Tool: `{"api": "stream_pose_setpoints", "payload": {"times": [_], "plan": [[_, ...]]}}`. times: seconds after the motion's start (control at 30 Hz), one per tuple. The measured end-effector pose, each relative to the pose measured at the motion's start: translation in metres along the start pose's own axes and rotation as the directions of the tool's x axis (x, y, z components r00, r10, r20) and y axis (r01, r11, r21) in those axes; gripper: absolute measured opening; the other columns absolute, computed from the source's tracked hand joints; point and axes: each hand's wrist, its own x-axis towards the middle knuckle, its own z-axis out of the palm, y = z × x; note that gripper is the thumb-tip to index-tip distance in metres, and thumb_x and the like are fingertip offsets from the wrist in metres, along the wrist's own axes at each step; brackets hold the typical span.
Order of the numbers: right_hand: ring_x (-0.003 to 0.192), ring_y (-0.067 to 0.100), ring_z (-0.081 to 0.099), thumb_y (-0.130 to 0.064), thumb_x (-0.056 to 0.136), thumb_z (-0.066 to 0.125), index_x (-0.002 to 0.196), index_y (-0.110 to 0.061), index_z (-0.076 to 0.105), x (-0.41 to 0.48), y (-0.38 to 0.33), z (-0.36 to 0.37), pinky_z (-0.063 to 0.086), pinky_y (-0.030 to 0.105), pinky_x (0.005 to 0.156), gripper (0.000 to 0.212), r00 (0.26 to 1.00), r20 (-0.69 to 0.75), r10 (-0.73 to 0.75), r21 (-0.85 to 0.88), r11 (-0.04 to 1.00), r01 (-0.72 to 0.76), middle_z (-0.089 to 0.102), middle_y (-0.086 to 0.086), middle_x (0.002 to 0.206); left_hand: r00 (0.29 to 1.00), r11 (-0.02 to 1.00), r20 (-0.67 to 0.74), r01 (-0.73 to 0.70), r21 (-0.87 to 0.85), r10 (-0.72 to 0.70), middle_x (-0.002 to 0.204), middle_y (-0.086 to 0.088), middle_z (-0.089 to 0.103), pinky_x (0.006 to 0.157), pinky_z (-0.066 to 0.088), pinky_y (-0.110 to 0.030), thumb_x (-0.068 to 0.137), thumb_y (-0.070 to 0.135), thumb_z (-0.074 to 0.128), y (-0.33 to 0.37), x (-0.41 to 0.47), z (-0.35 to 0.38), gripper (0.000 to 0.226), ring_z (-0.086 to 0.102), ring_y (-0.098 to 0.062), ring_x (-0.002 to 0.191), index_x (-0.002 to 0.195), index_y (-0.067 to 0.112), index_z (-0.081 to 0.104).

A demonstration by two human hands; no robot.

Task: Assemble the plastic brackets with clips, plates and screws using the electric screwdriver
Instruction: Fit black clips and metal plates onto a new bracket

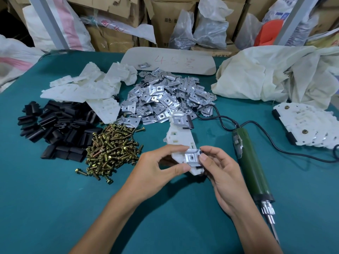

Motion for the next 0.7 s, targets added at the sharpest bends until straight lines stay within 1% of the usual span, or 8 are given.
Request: {"api": "stream_pose_setpoints", "payload": {"times": [0.13, 0.23, 0.3, 0.4, 0.47, 0.53, 0.67, 0.7], "plan": [[0.085, 0.013, 0.072, -0.018, 0.086, 0.069, 0.108, -0.012, 0.071, 0.0001, 0.0008, 0.0017, 0.058, 0.021, 0.074, 0.023, 1.0, 0.019, -0.009, -0.027, 1.0, 0.01, 0.078, 0.008, 0.096, 1.0, 1.0, 0.002, -0.02, 0.005, 0.02, 0.118, 0.02, 0.071, 0.1, 0.053, -0.041, 0.083, 0.055, 0.077, -0.0011, -0.0005, -0.0009, 0.039, 0.067, -0.005, 0.113, 0.12, 0.047, 0.068], [0.081, 0.014, 0.07, -0.01, 0.095, 0.064, 0.11, -0.012, 0.071, 0.0009, 0.0025, 0.0005, 0.058, 0.022, 0.073, 0.016, 1.0, 0.012, -0.018, -0.045, 0.999, 0.018, 0.078, 0.009, 0.095, 1.0, 1.0, 0.01, -0.03, -0.009, 0.03, 0.116, 0.014, 0.072, 0.096, 0.055, -0.045, 0.088, 0.053, 0.073, -0.0005, -0.001, 0.0018, 0.03, 0.069, -0.015, 0.108, 0.116, 0.045, 0.07], [0.079, 0.014, 0.069, -0.007, 0.097, 0.063, 0.109, -0.012, 0.072, 0.0007, 0.0039, 0.0003, 0.057, 0.022, 0.071, 0.015, 1.0, 0.001, -0.024, -0.047, 0.999, 0.024, 0.078, 0.008, 0.093, 1.0, 1.0, 0.012, -0.016, 0.005, 0.016, 0.115, 0.012, 0.073, 0.095, 0.055, -0.047, 0.088, 0.057, 0.071, -0.0021, -0.0013, 0.0034, 0.032, 0.07, -0.018, 0.106, 0.118, 0.045, 0.069], [0.081, 0.013, 0.07, -0.007, 0.097, 0.065, 0.108, -0.013, 0.071, -0.0001, 0.0065, 0.0018, 0.057, 0.022, 0.07, 0.015, 0.999, -0.022, -0.046, -0.08, 0.996, 0.045, 0.078, 0.007, 0.095, 1.0, 1.0, 0.004, 0.028, -0.007, -0.028, 0.109, 0.012, 0.075, 0.092, 0.057, -0.047, 0.079, 0.064, 0.076, -0.0032, -0.0011, 0.0049, 0.045, 0.072, -0.018, 0.1, 0.119, 0.044, 0.068], [0.084, 0.014, 0.071, -0.008, 0.096, 0.065, 0.109, -0.014, 0.071, -0.0007, 0.008, 0.0021, 0.057, 0.022, 0.072, 0.015, 0.998, -0.024, -0.062, -0.107, 0.993, 0.059, 0.078, 0.008, 0.099, 0.999, 0.999, -0.019, 0.029, -0.027, -0.029, 0.105, 0.013, 0.075, 0.09, 0.058, -0.045, 0.078, 0.062, 0.078, -0.0024, -0.0005, 0.0064, 0.042, 0.073, -0.013, 0.096, 0.114, 0.043, 0.069], [0.088, 0.015, 0.071, -0.01, 0.095, 0.067, 0.11, -0.014, 0.071, -0.0005, 0.0076, 0.0021, 0.058, 0.024, 0.076, 0.016, 0.998, -0.018, -0.066, -0.124, 0.99, 0.063, 0.077, 0.008, 0.101, 0.999, 0.996, -0.033, 0.03, -0.081, -0.033, 0.1, 0.009, 0.076, 0.085, 0.059, -0.042, 0.081, 0.057, 0.078, -0.0007, -0.0001, 0.0069, 0.035, 0.073, -0.012, 0.091, 0.111, 0.04, 0.071], [0.091, 0.016, 0.068, -0.02, 0.082, 0.073, 0.113, -0.014, 0.071, 0.0001, 0.003, -0.0008, 0.057, 0.022, 0.077, 0.031, 1.0, 0.005, -0.027, -0.075, 0.997, 0.027, 0.076, 0.005, 0.097, 0.998, 0.985, -0.011, 0.056, -0.161, -0.058, 0.095, -0.001, 0.076, 0.081, 0.057, -0.042, 0.082, 0.047, 0.078, 0.0023, 0.0, 0.0044, 0.03, 0.068, -0.018, 0.081, 0.109, 0.035, 0.073], [0.092, 0.016, 0.069, -0.02, 0.081, 0.074, 0.115, -0.015, 0.071, 0.0002, 0.0023, -0.0013, 0.057, 0.022, 0.078, 0.035, 1.0, 0.022, -0.014, -0.059, 0.998, 0.015, 0.076, 0.007, 0.1, 0.998, 0.985, -0.011, 0.056, -0.165, -0.059, 0.094, -0.004, 0.075, 0.08, 0.057, -0.043, 0.083, 0.046, 0.077, 0.003, -0.0004, 0.0039, 0.03, 0.067, -0.023, 0.079, 0.11, 0.035, 0.073]]}}
